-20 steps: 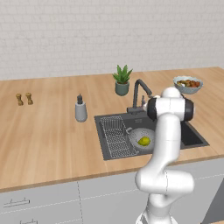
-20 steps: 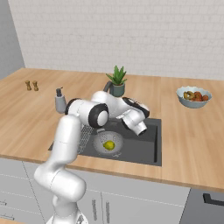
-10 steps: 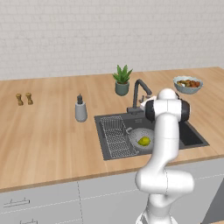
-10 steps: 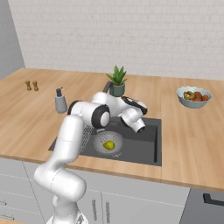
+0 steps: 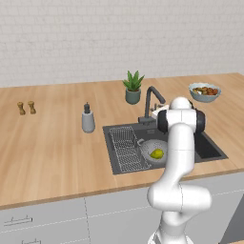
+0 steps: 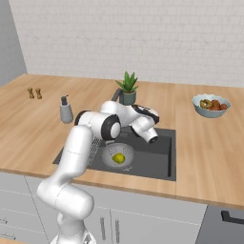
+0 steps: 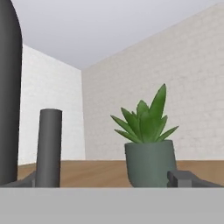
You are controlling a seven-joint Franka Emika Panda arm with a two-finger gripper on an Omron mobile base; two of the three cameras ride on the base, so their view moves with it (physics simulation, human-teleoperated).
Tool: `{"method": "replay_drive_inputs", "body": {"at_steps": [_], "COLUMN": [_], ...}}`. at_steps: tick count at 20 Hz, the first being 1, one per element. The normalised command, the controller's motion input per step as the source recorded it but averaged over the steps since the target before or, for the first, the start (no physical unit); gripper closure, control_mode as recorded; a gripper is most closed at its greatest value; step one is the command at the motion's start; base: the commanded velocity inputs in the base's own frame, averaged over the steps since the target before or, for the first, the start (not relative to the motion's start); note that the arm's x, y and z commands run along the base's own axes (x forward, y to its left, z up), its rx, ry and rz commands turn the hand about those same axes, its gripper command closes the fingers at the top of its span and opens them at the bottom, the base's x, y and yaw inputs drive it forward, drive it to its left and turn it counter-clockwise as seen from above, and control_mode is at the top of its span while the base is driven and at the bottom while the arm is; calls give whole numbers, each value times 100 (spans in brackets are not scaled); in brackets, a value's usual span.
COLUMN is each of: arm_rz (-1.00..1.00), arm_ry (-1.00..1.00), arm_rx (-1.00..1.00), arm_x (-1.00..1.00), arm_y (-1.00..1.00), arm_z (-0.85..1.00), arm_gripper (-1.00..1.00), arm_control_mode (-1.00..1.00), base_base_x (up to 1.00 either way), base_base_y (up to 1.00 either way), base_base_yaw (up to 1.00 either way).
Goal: Put the colander in the sink, put the pear in the colander, and turn on the sink faucet and pour water over the colander.
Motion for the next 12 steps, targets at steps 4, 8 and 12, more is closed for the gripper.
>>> {"method": "replay_drive_inputs", "body": {"at_steps": [4,8,12], "arm_rz": [-5,-7,-11], "arm_ry": [0,0,0], "arm_rx": [0,0,0], "arm_x": [0,0,0], "arm_y": [0,-9,-40], "arm_z": [0,0,0], "arm_gripper": [-100,100,100], "arm_control_mode": [-100,-100,-100], "base_base_x": [0,0,0], "base_base_y": [0,0,0], "base_base_yaw": [0,0,0]}}
